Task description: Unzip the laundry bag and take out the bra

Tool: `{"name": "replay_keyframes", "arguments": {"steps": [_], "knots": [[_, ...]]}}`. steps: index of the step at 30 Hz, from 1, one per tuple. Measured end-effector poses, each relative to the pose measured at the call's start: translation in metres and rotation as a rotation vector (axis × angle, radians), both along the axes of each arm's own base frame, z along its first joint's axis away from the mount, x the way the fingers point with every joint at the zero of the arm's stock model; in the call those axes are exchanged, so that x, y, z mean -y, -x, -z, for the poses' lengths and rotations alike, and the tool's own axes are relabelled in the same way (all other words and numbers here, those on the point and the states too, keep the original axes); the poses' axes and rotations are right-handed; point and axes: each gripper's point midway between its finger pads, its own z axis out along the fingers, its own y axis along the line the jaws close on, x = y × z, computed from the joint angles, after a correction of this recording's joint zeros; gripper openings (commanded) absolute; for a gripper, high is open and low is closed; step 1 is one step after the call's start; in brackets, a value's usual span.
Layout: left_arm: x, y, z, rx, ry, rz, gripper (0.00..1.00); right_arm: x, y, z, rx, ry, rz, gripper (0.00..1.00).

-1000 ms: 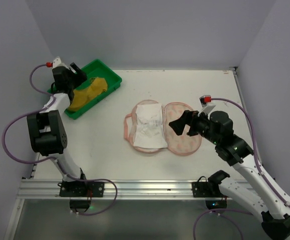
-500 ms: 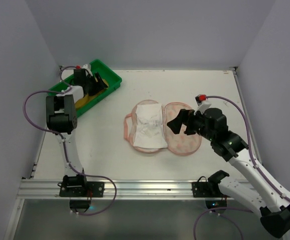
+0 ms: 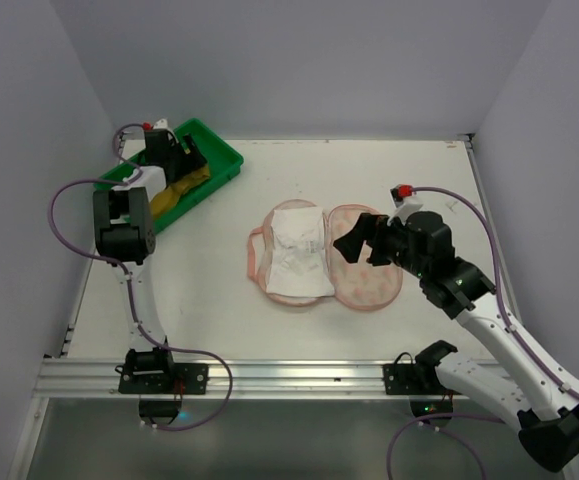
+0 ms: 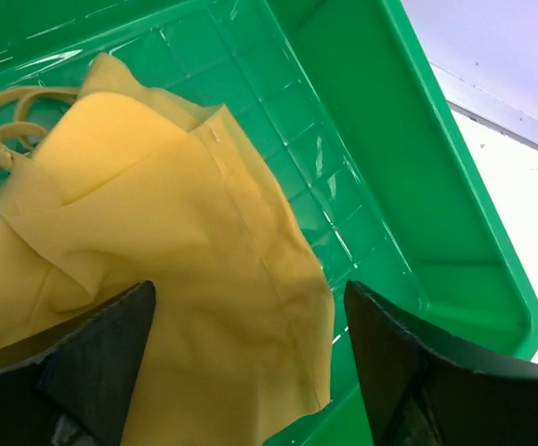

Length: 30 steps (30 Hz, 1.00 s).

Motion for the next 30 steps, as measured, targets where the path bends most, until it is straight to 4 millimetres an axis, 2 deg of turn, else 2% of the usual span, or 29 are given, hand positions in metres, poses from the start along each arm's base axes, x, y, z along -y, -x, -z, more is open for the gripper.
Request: {"name": "replay_keyframes", "arguments": {"steps": [4,7,9,11,13,15,17,20,22,24,29,30], "knots": [[0.007,0.001,-0.014,0.026,-0.022,0.038,0.97,0.001,0.0,-0.002,0.006,0.0,0.007,0.99],[0.03,0.014,-0.044,0.065,-0.044,0.117,0.98,0.003,0.001,-0.005,0.017,-0.004,0.011,0.99],[0.055,0.025,-0.07,0.103,-0.055,0.187,0.98,0.004,0.001,-0.007,0.026,-0.007,0.016,0.99],[0.092,0.042,-0.099,0.148,-0.069,0.28,0.99,0.005,0.002,-0.01,0.034,-0.011,0.018,0.99],[0.134,0.062,-0.126,0.188,-0.09,0.38,0.99,0.006,0.003,-0.012,0.044,-0.017,0.018,0.99],[0.178,0.087,-0.138,0.207,-0.099,0.48,0.98,0.007,0.004,-0.013,0.052,-0.022,0.018,0.99],[0.215,0.115,-0.134,0.185,-0.09,0.567,0.97,0.008,0.006,-0.01,0.051,-0.022,0.017,0.99],[0.243,0.15,-0.101,0.085,-0.088,0.644,0.94,0.009,0.009,-0.002,0.043,-0.02,0.017,0.99],[0.248,0.168,-0.074,-0.002,-0.103,0.663,0.92,0.009,0.011,0.001,0.037,-0.02,0.015,0.99],[0.252,0.177,-0.054,-0.059,-0.114,0.675,0.9,0.009,0.013,0.003,0.036,-0.024,0.011,0.99],[0.257,0.187,-0.019,-0.145,-0.147,0.681,0.78,0.01,0.019,0.001,0.043,-0.046,0.005,0.99],[0.257,0.188,-0.014,-0.158,-0.153,0.68,0.72,0.011,0.021,0.001,0.046,-0.051,0.006,0.99]]}}
